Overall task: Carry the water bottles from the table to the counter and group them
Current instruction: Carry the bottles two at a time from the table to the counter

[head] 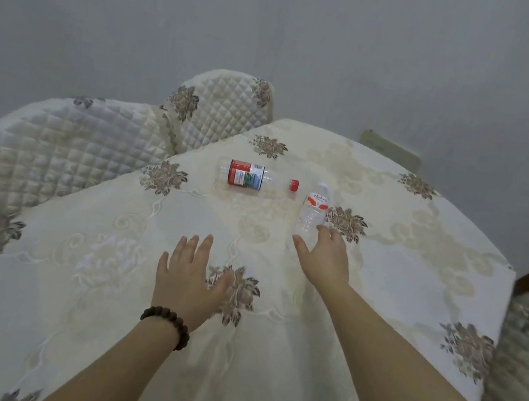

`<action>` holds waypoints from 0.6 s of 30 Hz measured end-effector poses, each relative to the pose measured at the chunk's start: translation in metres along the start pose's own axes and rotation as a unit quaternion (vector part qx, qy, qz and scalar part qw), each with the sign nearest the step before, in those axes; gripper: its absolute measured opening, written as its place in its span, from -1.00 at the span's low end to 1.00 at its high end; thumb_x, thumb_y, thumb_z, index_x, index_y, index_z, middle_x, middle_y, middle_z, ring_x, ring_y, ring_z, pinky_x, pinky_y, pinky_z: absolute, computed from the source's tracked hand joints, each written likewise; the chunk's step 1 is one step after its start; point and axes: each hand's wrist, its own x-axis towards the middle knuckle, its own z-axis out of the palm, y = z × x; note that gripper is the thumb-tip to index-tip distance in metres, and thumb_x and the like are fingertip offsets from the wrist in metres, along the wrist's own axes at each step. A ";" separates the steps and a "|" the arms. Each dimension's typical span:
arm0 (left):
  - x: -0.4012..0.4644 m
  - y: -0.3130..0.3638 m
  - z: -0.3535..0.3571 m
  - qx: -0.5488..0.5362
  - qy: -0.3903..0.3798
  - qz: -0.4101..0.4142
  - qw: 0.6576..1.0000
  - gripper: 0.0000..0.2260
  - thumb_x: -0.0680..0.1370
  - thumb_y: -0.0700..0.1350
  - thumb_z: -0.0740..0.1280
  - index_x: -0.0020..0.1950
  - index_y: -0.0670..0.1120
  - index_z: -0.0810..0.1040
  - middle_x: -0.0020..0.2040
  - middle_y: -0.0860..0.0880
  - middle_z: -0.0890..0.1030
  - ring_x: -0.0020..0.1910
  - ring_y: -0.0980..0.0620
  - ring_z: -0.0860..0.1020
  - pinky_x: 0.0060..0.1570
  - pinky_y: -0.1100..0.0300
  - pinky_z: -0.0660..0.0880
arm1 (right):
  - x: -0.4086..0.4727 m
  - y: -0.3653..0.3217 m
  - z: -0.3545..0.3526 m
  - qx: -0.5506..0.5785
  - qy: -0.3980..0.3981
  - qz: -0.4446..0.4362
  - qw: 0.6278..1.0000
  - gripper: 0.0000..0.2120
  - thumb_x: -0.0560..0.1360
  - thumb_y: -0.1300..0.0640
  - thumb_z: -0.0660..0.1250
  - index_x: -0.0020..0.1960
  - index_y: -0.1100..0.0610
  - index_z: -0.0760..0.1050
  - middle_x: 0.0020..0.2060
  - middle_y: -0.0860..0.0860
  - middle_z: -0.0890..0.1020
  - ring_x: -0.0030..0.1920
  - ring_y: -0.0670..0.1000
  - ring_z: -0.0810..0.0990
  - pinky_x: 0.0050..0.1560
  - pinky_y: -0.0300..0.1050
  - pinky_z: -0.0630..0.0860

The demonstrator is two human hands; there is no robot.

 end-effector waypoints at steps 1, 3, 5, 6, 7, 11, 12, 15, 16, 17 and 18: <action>0.010 -0.002 0.008 0.001 -0.002 -0.001 1.000 -0.36 0.56 0.26 0.07 0.56 0.03 0.00 0.56 -0.02 0.08 0.55 0.01 -0.06 0.49 -0.04 -0.09 | 0.018 0.000 0.006 0.001 -0.001 0.009 1.000 -0.30 0.52 -0.26 0.18 0.50 0.13 0.17 0.48 0.20 0.22 0.49 0.18 0.16 0.46 0.10 0.18; 0.026 -0.007 0.022 0.015 -0.009 -0.002 1.000 -0.36 0.55 0.26 0.07 0.56 0.03 0.00 0.56 -0.02 0.07 0.55 0.01 -0.06 0.49 -0.04 -0.09 | 0.049 0.001 0.017 0.005 -0.010 0.025 1.000 -0.19 0.49 -0.32 0.18 0.54 0.12 0.04 0.50 0.24 0.16 0.51 0.22 0.11 0.47 0.11 0.13; 0.041 -0.010 0.034 0.023 -0.011 -0.004 1.000 -0.36 0.55 0.25 0.09 0.56 0.03 0.00 0.56 -0.02 0.08 0.55 0.01 -0.06 0.49 -0.04 -0.08 | 0.073 0.002 0.029 0.010 -0.026 0.042 0.999 -0.08 0.44 -0.38 0.19 0.57 0.10 -0.09 0.52 0.26 0.09 0.53 0.23 0.05 0.50 0.13 0.08; 0.046 -0.011 0.037 0.023 -0.010 -0.005 1.000 -0.36 0.55 0.24 0.10 0.55 0.03 0.01 0.56 -0.02 0.08 0.55 0.01 -0.05 0.49 -0.04 -0.08 | 0.080 0.002 0.033 0.013 -0.034 0.050 0.998 -0.03 0.42 -0.40 0.20 0.57 0.10 -0.14 0.52 0.27 0.06 0.53 0.23 0.03 0.50 0.14 0.06; 0.050 -0.012 0.038 0.023 -0.007 -0.005 1.000 -0.36 0.55 0.24 0.11 0.55 0.03 0.02 0.56 -0.02 0.09 0.55 0.01 -0.04 0.49 -0.04 -0.07 | 0.085 0.002 0.036 0.018 -0.040 0.056 0.997 0.01 0.40 -0.41 0.22 0.57 0.10 -0.17 0.53 0.27 0.04 0.53 0.24 0.02 0.49 0.15 0.06; 0.065 -0.013 0.049 0.022 -0.003 -0.006 1.000 -0.36 0.55 0.23 0.12 0.55 0.01 0.04 0.56 -0.03 0.11 0.54 0.00 -0.03 0.49 -0.05 -0.06 | 0.100 0.000 0.046 0.054 -0.041 0.085 0.994 0.04 0.41 -0.33 0.31 0.56 0.09 -0.24 0.50 0.26 0.12 0.50 0.27 0.10 0.40 0.17 0.20; 0.067 -0.012 0.051 0.021 -0.005 -0.006 1.000 -0.36 0.55 0.23 0.12 0.55 0.01 0.04 0.56 -0.04 0.11 0.54 0.00 -0.03 0.49 -0.05 -0.06 | 0.100 -0.001 0.047 0.058 -0.037 0.089 0.994 0.02 0.42 -0.28 0.33 0.56 0.10 -0.23 0.48 0.27 0.15 0.48 0.27 0.12 0.38 0.17 0.23; 0.067 -0.004 0.056 0.013 -0.014 -0.002 1.000 -0.36 0.55 0.23 0.12 0.55 0.01 0.04 0.56 -0.04 0.11 0.54 -0.01 -0.03 0.49 -0.05 -0.06 | 0.100 0.000 0.046 0.077 -0.035 0.107 0.991 -0.02 0.44 -0.18 0.36 0.57 0.09 -0.21 0.43 0.28 0.20 0.44 0.28 0.20 0.33 0.14 0.30; 0.066 -0.001 0.057 0.011 -0.015 0.001 1.000 -0.36 0.55 0.23 0.11 0.55 0.01 0.03 0.56 -0.04 0.11 0.54 -0.01 -0.03 0.49 -0.04 -0.07 | 0.099 0.000 0.045 0.079 -0.041 0.113 0.990 -0.03 0.45 -0.14 0.37 0.57 0.09 -0.21 0.42 0.28 0.21 0.41 0.28 0.24 0.31 0.12 0.32; 0.066 0.003 0.057 0.010 -0.014 0.004 1.000 -0.36 0.55 0.22 0.12 0.55 0.01 0.03 0.56 -0.04 0.11 0.54 -0.01 -0.03 0.49 -0.04 -0.07 | 0.098 0.001 0.044 0.078 -0.045 0.116 0.989 -0.05 0.46 -0.10 0.36 0.57 0.09 -0.21 0.40 0.27 0.22 0.39 0.28 0.27 0.28 0.09 0.34; 0.067 0.006 0.055 0.008 -0.012 0.008 1.000 -0.36 0.55 0.22 0.12 0.55 0.01 0.03 0.56 -0.04 0.11 0.54 -0.01 -0.02 0.49 -0.04 -0.07 | 0.096 0.002 0.042 0.076 -0.048 0.117 0.989 -0.08 0.46 -0.07 0.35 0.57 0.09 -0.20 0.39 0.27 0.24 0.37 0.28 0.30 0.26 0.07 0.36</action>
